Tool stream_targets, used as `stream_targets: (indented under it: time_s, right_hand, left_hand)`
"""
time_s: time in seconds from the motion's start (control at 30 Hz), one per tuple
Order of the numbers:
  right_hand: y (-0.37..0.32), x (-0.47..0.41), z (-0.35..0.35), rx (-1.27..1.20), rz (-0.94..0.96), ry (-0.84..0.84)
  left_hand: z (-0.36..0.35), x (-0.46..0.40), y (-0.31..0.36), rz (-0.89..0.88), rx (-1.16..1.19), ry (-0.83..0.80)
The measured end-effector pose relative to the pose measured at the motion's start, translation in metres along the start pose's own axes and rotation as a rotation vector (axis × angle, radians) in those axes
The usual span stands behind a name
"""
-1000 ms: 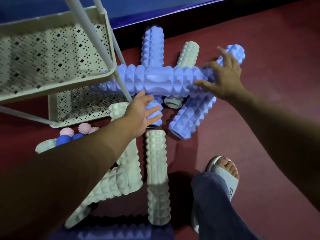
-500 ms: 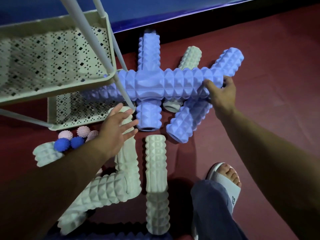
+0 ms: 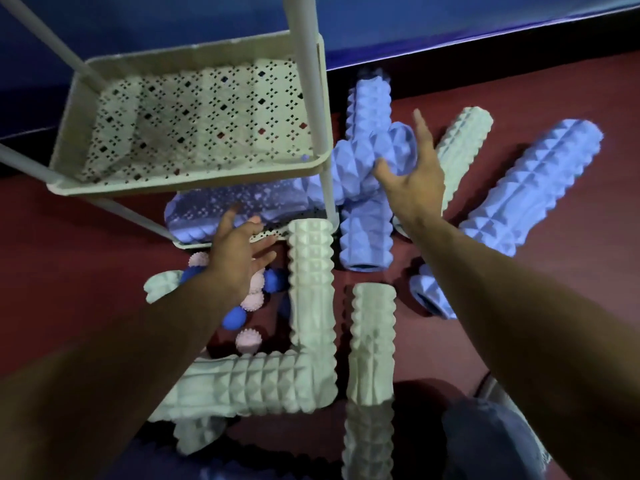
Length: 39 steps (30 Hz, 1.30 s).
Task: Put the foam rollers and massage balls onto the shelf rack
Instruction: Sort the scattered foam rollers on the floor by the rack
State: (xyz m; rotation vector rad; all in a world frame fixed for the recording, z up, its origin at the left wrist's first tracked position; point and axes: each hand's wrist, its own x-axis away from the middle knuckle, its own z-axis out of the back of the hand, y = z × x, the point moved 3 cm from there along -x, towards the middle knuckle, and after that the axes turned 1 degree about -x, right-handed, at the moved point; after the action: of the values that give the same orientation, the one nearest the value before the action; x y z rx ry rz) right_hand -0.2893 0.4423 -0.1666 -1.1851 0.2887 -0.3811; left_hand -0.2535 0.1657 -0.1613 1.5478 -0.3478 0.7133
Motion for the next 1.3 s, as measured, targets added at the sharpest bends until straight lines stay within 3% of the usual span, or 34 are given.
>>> stream_targets:
  time_s: [0.13, 0.6, 0.87, 1.3]
  right_hand:
    - [0.004, -0.003, -0.01, 0.055, -0.004, -0.032]
    - [0.007, -0.014, -0.013, -0.083, -0.112, 0.157]
    - [-0.009, -0.006, -0.074, -0.12, -0.086, -0.094]
    - [-0.023, -0.003, -0.09, 0.002, -0.173, -0.445]
  left_hand:
    - [0.009, -0.014, -0.005, -0.002, -0.078, 0.003]
    - [0.006, -0.04, -0.001, -0.134, -0.229, 0.061]
    - [0.042, -0.057, 0.0, -0.131, -0.262, 0.102]
    - [0.059, -0.056, 0.002, -0.197, -0.287, 0.097]
